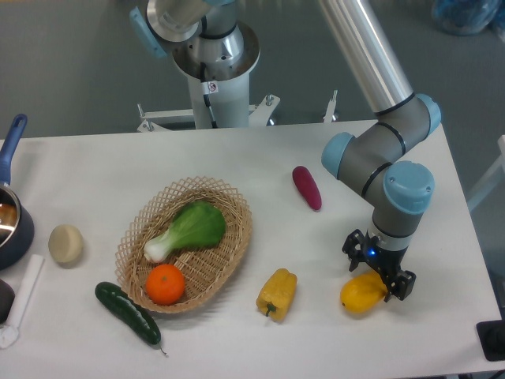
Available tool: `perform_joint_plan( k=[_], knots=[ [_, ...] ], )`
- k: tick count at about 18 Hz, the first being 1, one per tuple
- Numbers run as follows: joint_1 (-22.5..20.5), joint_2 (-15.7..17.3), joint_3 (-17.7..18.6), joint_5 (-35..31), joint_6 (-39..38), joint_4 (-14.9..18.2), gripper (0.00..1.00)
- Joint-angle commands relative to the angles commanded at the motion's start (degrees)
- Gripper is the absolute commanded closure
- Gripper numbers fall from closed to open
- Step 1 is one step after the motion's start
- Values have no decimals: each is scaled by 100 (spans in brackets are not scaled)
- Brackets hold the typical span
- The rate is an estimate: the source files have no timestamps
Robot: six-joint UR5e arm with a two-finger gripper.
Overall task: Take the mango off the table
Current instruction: 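Lift the grasped mango up off the table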
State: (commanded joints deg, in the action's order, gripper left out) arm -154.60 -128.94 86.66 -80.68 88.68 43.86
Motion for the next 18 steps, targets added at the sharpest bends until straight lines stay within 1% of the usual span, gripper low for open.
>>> perform_joint_plan(
  k=[2,5,7,10,12,15,17,18],
  knots=[
    [0,17,-9,0,-26,9,49],
    [0,35,-61,9,-184,0,51],
    [0,114,-228,53,-482,0,52],
    [61,517,-395,464,-1201,9,51],
    [131,790,-492,781,-1816,9,51],
    [237,1141,-747,1036,-2862,9,51],
    [237,1396,-782,1396,-3425,9,51],
    [202,1519,-765,1563,-3584,17,51]
  ],
)
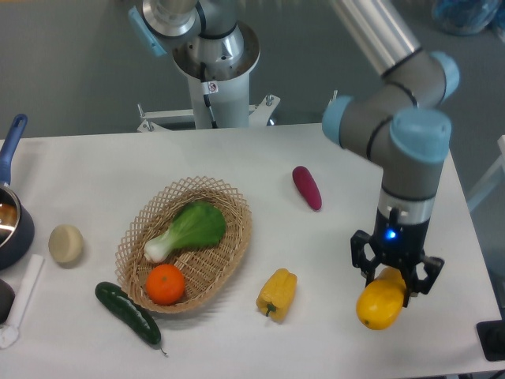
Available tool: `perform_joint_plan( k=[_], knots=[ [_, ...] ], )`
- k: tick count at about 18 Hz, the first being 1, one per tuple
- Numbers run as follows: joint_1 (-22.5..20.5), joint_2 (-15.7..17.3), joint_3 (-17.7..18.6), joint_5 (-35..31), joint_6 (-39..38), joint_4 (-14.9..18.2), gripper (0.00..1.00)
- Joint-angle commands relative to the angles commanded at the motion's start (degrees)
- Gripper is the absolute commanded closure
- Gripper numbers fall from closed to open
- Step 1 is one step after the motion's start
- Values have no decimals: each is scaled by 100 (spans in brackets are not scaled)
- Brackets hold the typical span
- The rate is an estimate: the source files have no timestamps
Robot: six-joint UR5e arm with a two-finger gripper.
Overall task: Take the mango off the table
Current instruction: 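Lift the grasped mango up off the table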
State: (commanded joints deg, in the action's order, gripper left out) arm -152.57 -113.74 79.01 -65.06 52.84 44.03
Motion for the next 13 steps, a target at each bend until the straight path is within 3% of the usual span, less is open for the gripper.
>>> perform_joint_plan(
  k=[13],
  knots=[
    [-290,406,273,371,-186,18,51]
  ],
)
